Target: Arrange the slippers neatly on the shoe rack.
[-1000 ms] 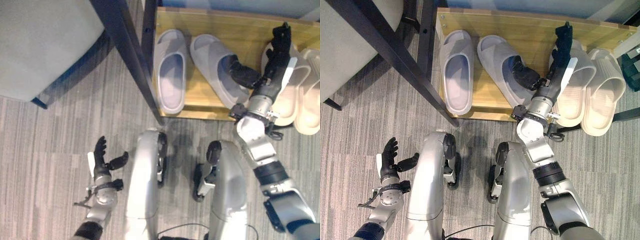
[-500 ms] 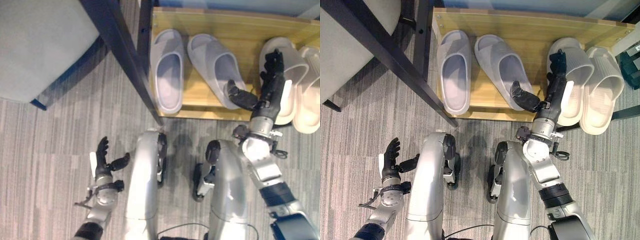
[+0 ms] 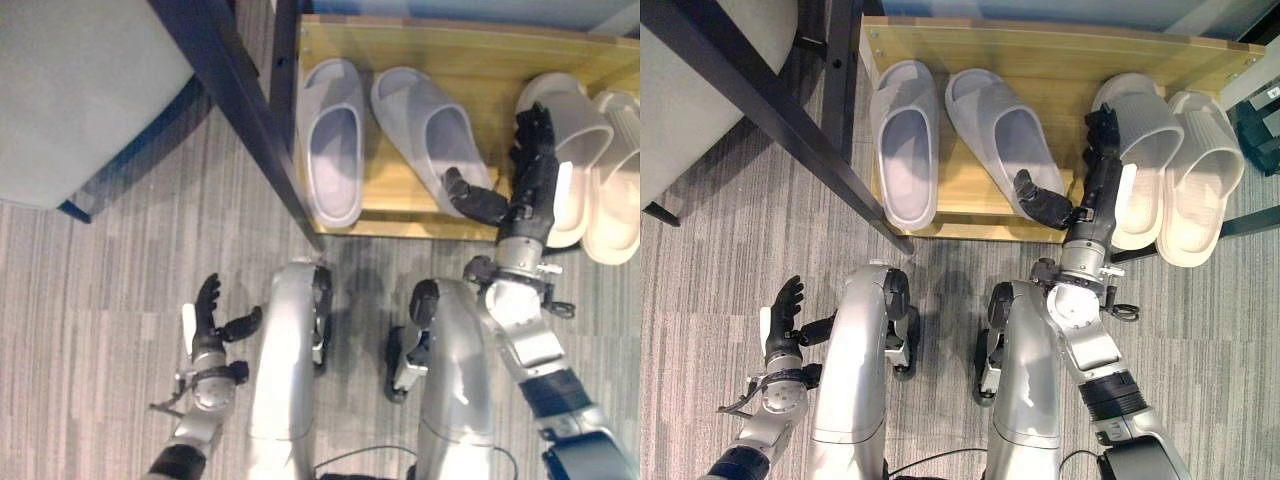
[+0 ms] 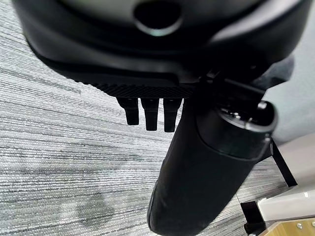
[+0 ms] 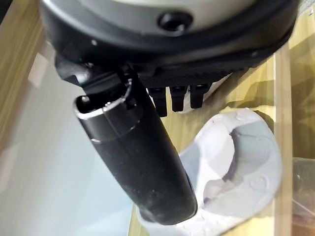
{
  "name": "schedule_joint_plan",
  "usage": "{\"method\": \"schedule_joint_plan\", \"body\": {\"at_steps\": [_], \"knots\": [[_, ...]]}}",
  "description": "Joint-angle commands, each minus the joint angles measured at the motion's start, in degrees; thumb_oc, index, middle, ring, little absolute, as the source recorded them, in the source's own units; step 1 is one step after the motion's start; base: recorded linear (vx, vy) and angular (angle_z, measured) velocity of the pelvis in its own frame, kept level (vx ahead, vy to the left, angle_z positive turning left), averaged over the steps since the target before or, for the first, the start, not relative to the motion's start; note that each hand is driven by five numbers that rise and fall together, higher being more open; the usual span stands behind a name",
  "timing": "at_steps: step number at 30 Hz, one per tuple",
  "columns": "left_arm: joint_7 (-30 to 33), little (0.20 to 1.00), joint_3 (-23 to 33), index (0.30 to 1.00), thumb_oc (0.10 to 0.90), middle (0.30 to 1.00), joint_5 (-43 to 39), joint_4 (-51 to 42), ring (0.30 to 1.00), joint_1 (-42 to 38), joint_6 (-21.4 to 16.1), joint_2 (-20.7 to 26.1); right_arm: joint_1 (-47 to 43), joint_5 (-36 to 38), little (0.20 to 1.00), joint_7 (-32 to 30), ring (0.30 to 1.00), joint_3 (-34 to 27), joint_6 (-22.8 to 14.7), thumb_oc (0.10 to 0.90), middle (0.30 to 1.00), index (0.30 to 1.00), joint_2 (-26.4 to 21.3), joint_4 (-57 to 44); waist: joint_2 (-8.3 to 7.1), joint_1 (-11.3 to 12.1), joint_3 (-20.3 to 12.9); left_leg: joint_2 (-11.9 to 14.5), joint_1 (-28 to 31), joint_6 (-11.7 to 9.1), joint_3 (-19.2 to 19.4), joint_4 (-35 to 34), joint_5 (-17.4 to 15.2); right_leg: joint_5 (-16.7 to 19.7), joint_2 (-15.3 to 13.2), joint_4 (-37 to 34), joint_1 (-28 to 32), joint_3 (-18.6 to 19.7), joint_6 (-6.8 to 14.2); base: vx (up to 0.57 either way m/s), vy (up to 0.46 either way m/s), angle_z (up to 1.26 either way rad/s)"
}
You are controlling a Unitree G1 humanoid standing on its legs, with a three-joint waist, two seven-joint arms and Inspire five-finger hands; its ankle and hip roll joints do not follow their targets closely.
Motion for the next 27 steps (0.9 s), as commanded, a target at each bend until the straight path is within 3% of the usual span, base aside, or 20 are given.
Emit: {"method": "schedule_joint_plan", "body": {"at_steps": [1,5,27], "knots": [[0.43,0.900,-2.28,0.900,0.800,0.900,1.72,-3.63,0.900,0.31,-2.87,2.77,-2.05,-2.39,0.900,1.47,0.900,-0.47,-5.93,0.800,0.900,0.900,-2.15,-12.53,-1.02,1.66,-1.73,-3.44,3.09,0.38,-8.31,1.81,-7.86,7.11,-0.34,-4.97,-3.45,4.83,-3.01,0.00,0.000,0.00],[-1.88,0.900,-0.94,0.900,0.800,0.900,-3.90,-2.90,0.900,0.40,-4.07,1.30,-2.40,-1.08,0.900,3.92,0.900,1.26,-5.89,0.800,0.900,0.900,-1.96,-12.55,-1.10,1.87,-1.73,-3.46,3.09,0.36,-8.49,2.02,-7.93,7.26,-0.27,-4.97,-3.45,4.64,-2.97,0.00,0.000,0.00],[-1.70,0.900,-0.30,0.900,0.800,0.900,-1.27,-3.07,0.900,1.51,-4.46,2.03,3.44,-1.34,0.900,10.32,0.900,3.57,-7.97,0.800,0.900,0.900,-2.70,-21.60,-1.33,1.44,-1.73,-3.45,3.09,0.25,-8.64,1.41,-7.47,7.26,-0.44,-5.53,-3.45,5.01,-2.90,0.00,0.000,0.00]]}}
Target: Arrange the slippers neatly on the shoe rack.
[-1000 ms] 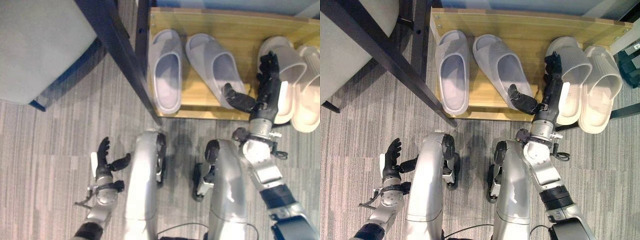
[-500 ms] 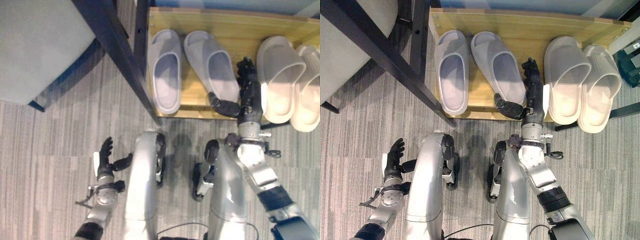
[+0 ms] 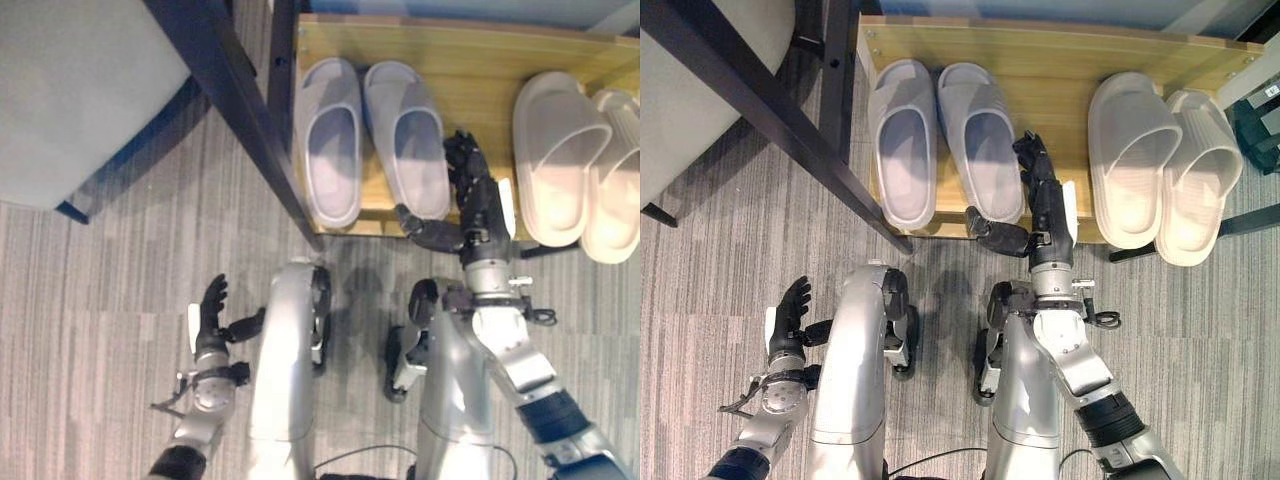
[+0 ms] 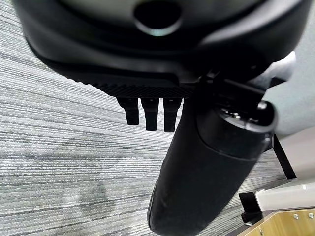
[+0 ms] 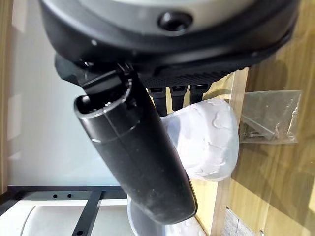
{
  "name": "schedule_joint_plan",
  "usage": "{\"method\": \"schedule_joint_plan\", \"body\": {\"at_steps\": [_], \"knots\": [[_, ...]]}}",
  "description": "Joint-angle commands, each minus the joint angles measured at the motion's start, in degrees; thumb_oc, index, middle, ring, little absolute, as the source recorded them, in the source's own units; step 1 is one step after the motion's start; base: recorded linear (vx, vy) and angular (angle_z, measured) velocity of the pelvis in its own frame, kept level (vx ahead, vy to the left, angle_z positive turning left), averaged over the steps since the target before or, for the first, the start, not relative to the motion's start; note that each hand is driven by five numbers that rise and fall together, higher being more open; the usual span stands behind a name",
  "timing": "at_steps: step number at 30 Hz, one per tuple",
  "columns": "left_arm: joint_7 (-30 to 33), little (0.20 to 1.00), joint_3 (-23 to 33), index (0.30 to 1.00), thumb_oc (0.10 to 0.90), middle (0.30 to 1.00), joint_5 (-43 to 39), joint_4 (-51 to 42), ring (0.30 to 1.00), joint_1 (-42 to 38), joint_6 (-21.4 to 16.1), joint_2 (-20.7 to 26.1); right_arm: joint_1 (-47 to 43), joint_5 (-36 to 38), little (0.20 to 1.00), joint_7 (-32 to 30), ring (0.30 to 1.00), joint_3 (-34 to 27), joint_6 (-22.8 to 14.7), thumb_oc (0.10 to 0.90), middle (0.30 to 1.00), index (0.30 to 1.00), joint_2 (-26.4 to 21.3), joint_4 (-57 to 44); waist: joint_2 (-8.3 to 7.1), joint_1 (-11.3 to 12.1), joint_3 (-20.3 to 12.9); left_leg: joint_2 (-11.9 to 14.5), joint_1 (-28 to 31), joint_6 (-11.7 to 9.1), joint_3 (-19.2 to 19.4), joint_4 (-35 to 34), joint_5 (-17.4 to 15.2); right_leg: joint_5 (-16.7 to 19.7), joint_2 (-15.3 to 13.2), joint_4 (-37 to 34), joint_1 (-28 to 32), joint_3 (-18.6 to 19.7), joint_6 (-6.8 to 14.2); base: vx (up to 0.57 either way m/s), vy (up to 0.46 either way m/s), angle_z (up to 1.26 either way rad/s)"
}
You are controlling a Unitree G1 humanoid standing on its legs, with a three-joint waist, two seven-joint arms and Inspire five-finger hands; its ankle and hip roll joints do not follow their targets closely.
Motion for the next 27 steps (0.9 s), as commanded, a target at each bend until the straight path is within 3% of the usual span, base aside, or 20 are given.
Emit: {"method": "schedule_joint_plan", "body": {"at_steps": [1,27], "knots": [[0.97,0.900,-0.51,0.900,0.800,0.900,0.67,-2.40,0.900,1.02,-4.57,2.16,-2.83,-2.40,0.900,0.27,0.900,-1.75,-8.23,0.800,0.900,0.900,-2.17,-13.71,-1.30,1.50,-1.73,-3.40,3.28,0.31,-8.56,1.39,-7.37,7.28,-0.37,-5.49,-3.35,5.01,-3.00,0.00,0.000,0.00],[-0.12,0.900,-1.19,0.900,0.800,0.900,1.81,0.20,0.900,2.26,-5.49,1.55,6.49,-2.72,0.900,1.81,0.900,-4.69,-11.41,0.800,0.900,0.900,-2.73,-20.11,-1.66,0.20,-1.73,-3.35,3.28,-0.02,-8.64,1.52,-7.10,6.74,-0.21,-5.33,-3.35,5.06,-2.81,0.00,0.000,0.00]]}}
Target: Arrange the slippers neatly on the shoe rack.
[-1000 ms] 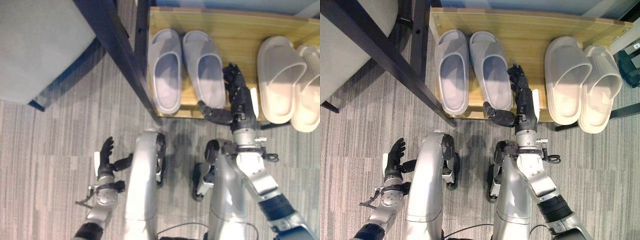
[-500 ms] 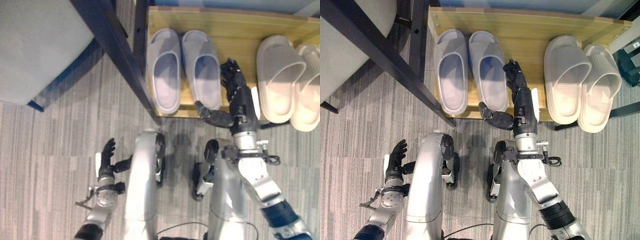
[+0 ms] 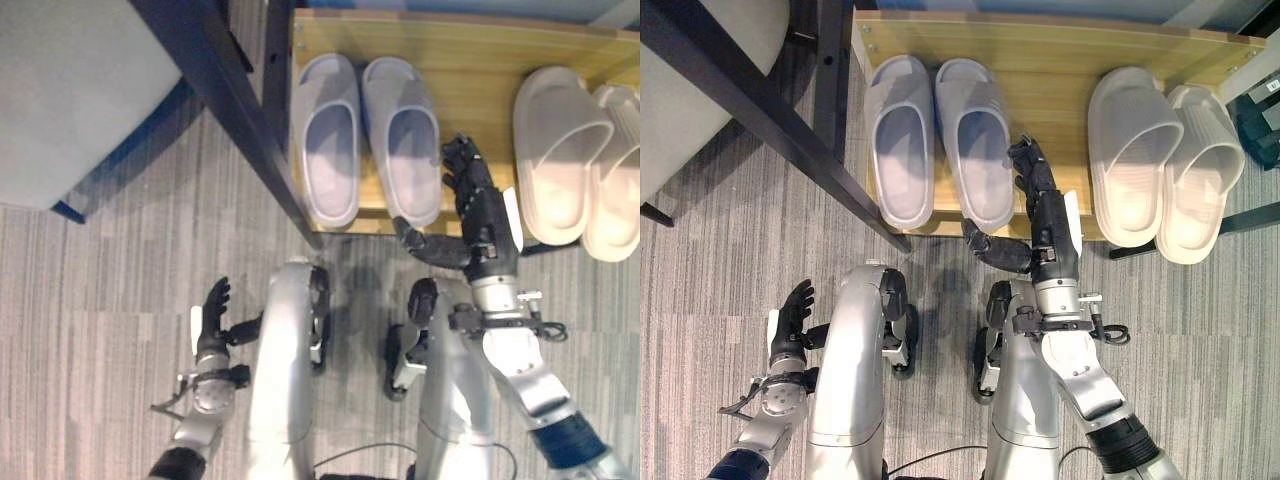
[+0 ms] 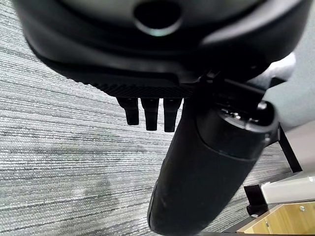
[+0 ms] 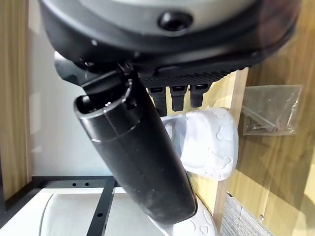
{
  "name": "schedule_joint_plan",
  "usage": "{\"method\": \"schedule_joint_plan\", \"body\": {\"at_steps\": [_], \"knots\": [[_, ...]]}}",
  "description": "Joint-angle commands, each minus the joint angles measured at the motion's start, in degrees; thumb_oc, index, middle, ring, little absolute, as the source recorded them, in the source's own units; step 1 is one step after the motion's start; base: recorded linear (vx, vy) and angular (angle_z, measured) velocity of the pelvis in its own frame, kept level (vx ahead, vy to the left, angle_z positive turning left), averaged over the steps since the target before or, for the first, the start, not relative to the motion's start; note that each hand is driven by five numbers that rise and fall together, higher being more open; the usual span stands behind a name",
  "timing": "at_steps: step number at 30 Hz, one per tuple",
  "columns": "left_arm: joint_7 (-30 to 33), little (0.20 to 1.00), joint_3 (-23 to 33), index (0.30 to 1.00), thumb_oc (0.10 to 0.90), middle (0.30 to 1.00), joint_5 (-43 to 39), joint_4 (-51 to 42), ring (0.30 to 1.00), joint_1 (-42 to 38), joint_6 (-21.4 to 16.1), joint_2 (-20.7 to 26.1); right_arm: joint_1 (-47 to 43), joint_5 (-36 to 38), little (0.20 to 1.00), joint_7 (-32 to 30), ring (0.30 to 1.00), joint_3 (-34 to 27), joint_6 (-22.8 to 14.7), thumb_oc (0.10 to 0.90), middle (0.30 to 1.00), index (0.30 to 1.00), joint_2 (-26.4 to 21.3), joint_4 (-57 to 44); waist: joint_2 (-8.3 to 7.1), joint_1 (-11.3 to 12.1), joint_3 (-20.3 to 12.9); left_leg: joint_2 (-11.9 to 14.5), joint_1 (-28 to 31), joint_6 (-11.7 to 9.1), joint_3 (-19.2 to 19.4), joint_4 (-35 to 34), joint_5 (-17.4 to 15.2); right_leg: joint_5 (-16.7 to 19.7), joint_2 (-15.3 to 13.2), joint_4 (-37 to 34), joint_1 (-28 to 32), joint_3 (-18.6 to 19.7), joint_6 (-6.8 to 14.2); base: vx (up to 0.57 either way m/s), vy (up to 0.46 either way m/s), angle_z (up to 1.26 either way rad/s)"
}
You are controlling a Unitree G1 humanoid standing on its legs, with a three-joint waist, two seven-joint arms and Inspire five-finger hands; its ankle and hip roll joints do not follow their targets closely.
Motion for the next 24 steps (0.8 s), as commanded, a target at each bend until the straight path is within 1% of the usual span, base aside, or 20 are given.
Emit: {"method": "schedule_joint_plan", "body": {"at_steps": [1,9,14,16,24], "knots": [[1.36,0.900,-1.18,0.900,0.800,0.900,2.24,-1.07,0.900,1.99,-5.06,1.75,-1.71,-1.63,0.900,0.57,0.900,-3.72,-7.70,0.800,0.900,0.900,-0.71,-13.39,-1.60,1.12,-1.74,-3.29,3.97,-0.07,-8.61,1.49,-7.10,6.73,-0.23,-5.31,-2.71,5.05,-2.83,0.00,0.000,0.00],[1.16,0.900,-1.11,0.900,0.800,0.900,3.78,-1.43,0.900,1.41,-4.89,2.56,-2.19,-0.07,0.900,4.74,0.900,-0.38,-6.58,0.800,0.900,0.900,-2.12,-11.72,-1.67,1.05,-1.74,-3.24,3.97,-0.28,-8.46,1.06,-6.82,6.83,-0.23,-5.75,-2.71,5.03,-2.89,0.00,0.000,0.00],[1.14,0.900,-1.50,0.900,0.800,0.900,4.88,-1.28,0.900,1.04,-4.73,2.93,-3.95,0.29,0.900,6.09,0.900,1.44,-6.15,0.800,0.900,0.900,-2.08,-10.52,-1.59,1.16,-1.74,-3.16,3.97,-0.40,-8.51,1.13,-6.77,6.91,-0.26,-5.59,-2.71,5.02,-2.79,0.00,0.000,0.00],[1.12,0.900,-2.08,0.900,0.800,0.900,5.86,-0.86,0.900,0.45,-4.52,3.20,-5.72,2.61,0.900,7.61,0.900,3.48,-6.19,0.800,0.900,0.900,-1.73,-10.12,-1.60,1.32,-1.74,-3.09,3.97,-0.41,-8.54,1.35,-6.81,6.96,-0.20,-5.44,-2.71,4.97,-2.88,0.00,0.000,0.00],[1.01,0.900,-2.34,0.900,0.800,0.900,6.94,-1.23,0.900,0.04,-4.04,4.02,-9.14,6.43,0.900,10.99,0.900,6.37,-5.42,0.800,0.900,0.900,-2.21,-8.64,-1.44,1.76,-1.74,-3.09,3.97,-0.66,-8.83,1.47,-6.59,7.12,-0.29,-5.68,-2.71,4.67,-2.96,0.00,0.000,0.00]]}}
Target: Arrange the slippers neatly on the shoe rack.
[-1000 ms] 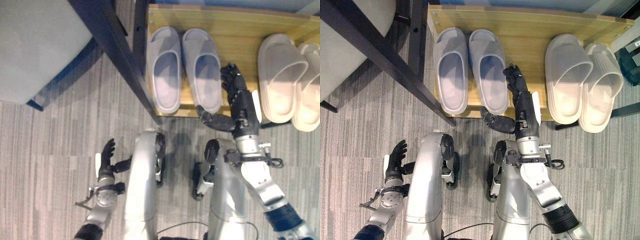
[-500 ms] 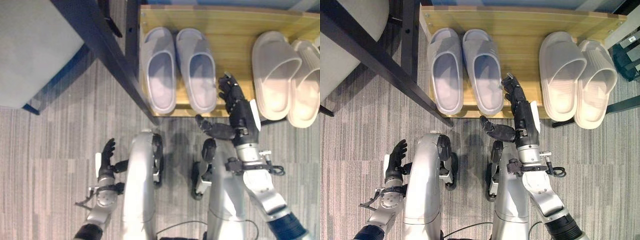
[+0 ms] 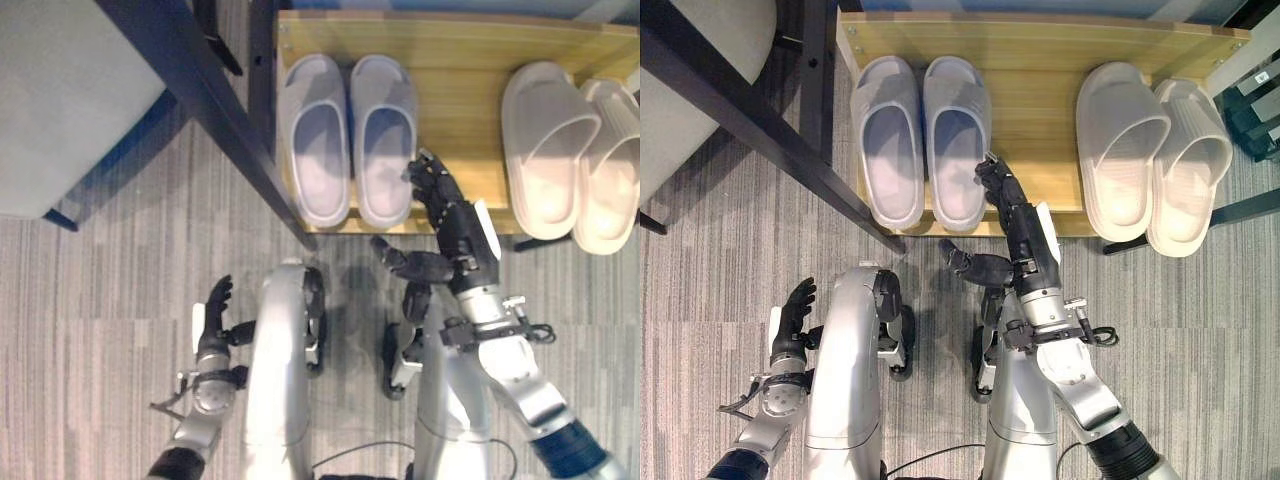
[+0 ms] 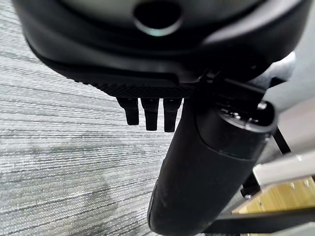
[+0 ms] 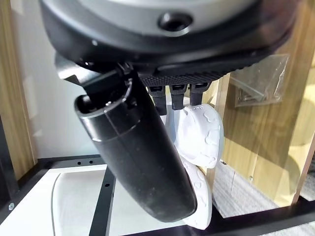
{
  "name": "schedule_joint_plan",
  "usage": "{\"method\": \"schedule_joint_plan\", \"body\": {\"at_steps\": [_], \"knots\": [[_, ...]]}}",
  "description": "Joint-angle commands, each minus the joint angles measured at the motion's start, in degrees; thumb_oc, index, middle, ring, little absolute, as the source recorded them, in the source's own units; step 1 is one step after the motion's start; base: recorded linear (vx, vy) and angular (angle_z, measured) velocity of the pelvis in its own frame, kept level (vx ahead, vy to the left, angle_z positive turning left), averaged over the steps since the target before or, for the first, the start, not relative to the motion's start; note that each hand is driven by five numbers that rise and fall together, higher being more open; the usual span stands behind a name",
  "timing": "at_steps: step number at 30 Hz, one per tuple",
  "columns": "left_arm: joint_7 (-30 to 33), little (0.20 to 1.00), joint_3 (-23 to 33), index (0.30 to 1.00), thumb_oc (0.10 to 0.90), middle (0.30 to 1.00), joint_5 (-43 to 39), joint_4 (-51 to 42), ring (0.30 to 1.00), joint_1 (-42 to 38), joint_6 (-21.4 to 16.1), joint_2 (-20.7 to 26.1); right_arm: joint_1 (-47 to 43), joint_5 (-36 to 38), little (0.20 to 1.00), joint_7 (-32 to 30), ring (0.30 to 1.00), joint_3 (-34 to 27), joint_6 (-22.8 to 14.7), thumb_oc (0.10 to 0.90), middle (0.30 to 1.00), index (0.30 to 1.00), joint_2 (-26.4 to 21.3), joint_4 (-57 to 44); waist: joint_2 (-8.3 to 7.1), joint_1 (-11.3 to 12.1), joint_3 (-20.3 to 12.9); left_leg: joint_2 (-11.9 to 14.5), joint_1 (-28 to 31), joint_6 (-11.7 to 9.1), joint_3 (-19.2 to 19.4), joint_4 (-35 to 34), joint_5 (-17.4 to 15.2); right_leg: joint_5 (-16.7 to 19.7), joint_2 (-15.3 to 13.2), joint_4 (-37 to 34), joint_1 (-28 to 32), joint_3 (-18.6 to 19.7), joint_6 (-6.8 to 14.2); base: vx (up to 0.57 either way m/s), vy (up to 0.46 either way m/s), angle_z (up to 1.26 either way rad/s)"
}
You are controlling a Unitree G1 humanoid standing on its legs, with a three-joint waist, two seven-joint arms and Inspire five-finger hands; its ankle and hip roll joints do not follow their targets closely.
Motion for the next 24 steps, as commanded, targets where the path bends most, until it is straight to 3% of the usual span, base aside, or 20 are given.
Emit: {"method": "schedule_joint_plan", "body": {"at_steps": [1,12,16,20,24], "knots": [[0.89,0.900,-1.88,0.900,0.800,0.900,1.53,-1.54,0.900,0.42,-3.52,3.57,-7.95,0.94,0.900,4.24,0.900,1.33,-4.95,0.800,0.900,0.900,-0.40,-8.46,-1.23,2.73,-1.68,-3.22,3.89,-0.69,-8.82,1.46,-6.62,7.07,-0.41,-5.69,-2.73,4.71,-2.98,0.00,0.000,0.00],[3.24,0.900,-0.27,0.900,0.800,0.900,0.64,-1.67,0.900,0.99,-4.33,3.09,-9.98,-0.04,0.900,1.36,0.900,-2.58,-6.48,0.800,0.900,0.900,-2.35,-10.14,-1.01,3.18,-1.68,-3.33,3.89,-0.73,-9.06,1.45,-6.42,7.45,-0.49,-5.59,-2.73,4.74,-2.83,0.00,0.000,0.00],[6.58,0.900,0.53,0.900,0.800,0.900,2.50,-3.58,0.900,1.28,-4.56,2.49,-7.37,2.05,0.900,0.47,0.900,-6.60,-10.00,0.800,0.900,0.900,-3.56,-13.08,-1.27,2.98,-1.68,-3.49,3.89,-0.66,-9.02,1.04,-6.31,7.74,-0.54,-5.75,-2.73,4.91,-2.63,0.00,0.000,0.00],[9.57,0.900,1.50,0.900,0.800,0.900,3.38,-2.03,0.900,-0.17,-4.52,1.46,-6.41,9.19,0.900,1.83,0.900,-11.31,-14.78,0.800,0.900,0.900,-3.83,-17.57,-2.09,2.71,-1.68,-3.45,3.89,-0.46,-8.55,0.82,-5.63,8.18,-0.37,-5.19,-2.73,5.47,-2.29,0.00,0.008,0.00],[10.19,0.900,2.14,0.900,0.800,0.900,2.97,-1.84,0.900,-1.53,-5.08,0.66,-4.58,7.88,0.900,1.07,0.900,-13.64,-15.38,0.800,0.900,0.900,-4.94,-18.88,-3.13,2.35,-1.68,-3.19,3.89,-0.54,-7.64,-0.47,-5.12,8.83,-0.31,-5.99,-2.73,6.11,-2.22,-0.01,-0.001,0.00]]}}
